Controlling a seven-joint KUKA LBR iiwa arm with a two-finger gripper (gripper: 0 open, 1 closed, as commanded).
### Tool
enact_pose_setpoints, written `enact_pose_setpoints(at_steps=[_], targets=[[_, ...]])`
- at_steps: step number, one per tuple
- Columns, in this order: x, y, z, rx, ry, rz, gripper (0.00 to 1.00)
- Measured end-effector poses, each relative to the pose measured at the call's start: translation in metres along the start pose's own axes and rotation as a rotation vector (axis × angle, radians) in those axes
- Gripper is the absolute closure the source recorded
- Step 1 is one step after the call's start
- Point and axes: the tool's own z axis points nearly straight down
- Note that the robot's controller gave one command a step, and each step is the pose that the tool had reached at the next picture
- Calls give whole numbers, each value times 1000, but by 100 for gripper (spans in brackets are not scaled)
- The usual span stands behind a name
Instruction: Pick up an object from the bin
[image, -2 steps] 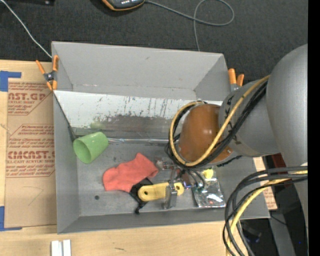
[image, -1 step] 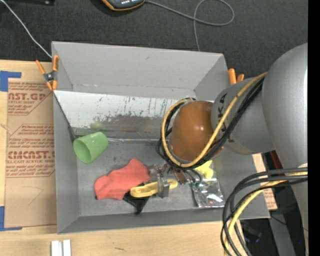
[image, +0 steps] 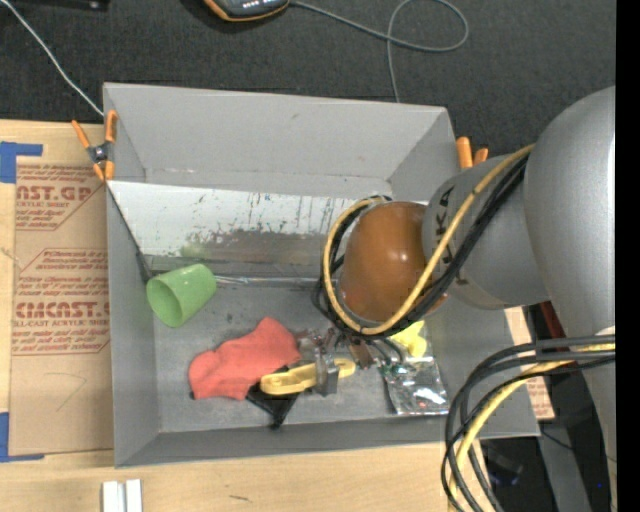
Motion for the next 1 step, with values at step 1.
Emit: enact_pose_setpoints(at_steps=[1], targets=[[-4, -6, -172, 0, -3, -30, 100]])
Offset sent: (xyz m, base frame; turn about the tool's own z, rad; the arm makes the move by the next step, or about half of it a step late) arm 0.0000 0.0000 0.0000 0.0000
